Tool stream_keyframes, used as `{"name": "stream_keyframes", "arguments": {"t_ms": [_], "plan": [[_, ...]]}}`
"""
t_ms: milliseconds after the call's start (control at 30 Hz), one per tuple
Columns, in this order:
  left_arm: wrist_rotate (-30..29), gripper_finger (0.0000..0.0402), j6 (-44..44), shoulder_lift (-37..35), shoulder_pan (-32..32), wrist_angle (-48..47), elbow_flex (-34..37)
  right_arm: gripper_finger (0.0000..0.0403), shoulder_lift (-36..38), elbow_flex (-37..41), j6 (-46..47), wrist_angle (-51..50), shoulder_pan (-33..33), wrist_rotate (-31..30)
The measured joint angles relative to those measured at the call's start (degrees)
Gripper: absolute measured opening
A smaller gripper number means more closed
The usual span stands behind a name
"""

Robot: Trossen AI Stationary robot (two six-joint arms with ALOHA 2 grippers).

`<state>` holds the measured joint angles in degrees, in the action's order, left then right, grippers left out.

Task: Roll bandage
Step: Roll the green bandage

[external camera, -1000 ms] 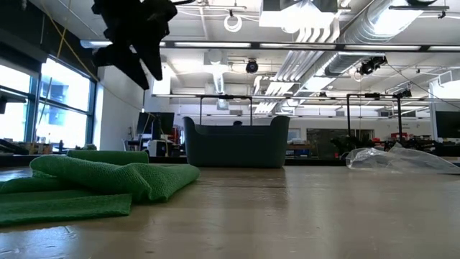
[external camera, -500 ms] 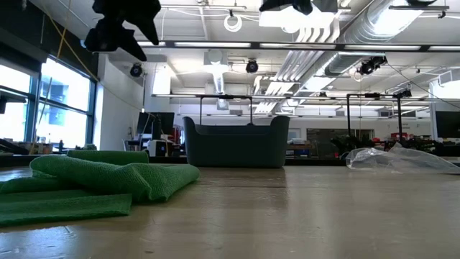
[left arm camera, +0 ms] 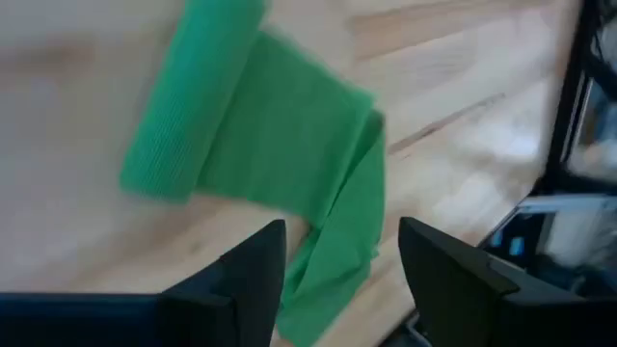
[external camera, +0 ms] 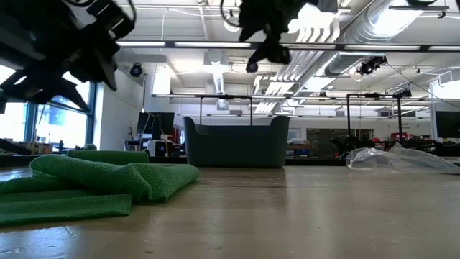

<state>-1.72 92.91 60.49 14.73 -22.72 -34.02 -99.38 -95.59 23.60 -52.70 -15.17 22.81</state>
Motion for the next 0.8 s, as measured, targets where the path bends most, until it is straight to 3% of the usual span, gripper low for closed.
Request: {"name": "stream_keyframes", "arguments": {"t_ms": [200,367,533,800], "plan": [[-0.9,0.0226,12.4,-0.9,6.3,4.0,4.9,0.0231,-8.2,0.0,2.4,4.5,0.8,7.0],[-5.3,0.0232,18.2,-0.8,9.0,4.1,7.8,0.0232,-10.5,0.0,3.5,5.0,2.6,7.2],[-11.6,0.0222,21.9,-0.8,9.0,8.1,11.8,0.0232,-10.2,0.0,3.4,5.8,4.2,7.1],[-12.4,0.0182,24.1,3.4,8.9,14.3,13.6,0.0232,-9.6,0.0,4.9,5.7,4.5,6.7]]}}
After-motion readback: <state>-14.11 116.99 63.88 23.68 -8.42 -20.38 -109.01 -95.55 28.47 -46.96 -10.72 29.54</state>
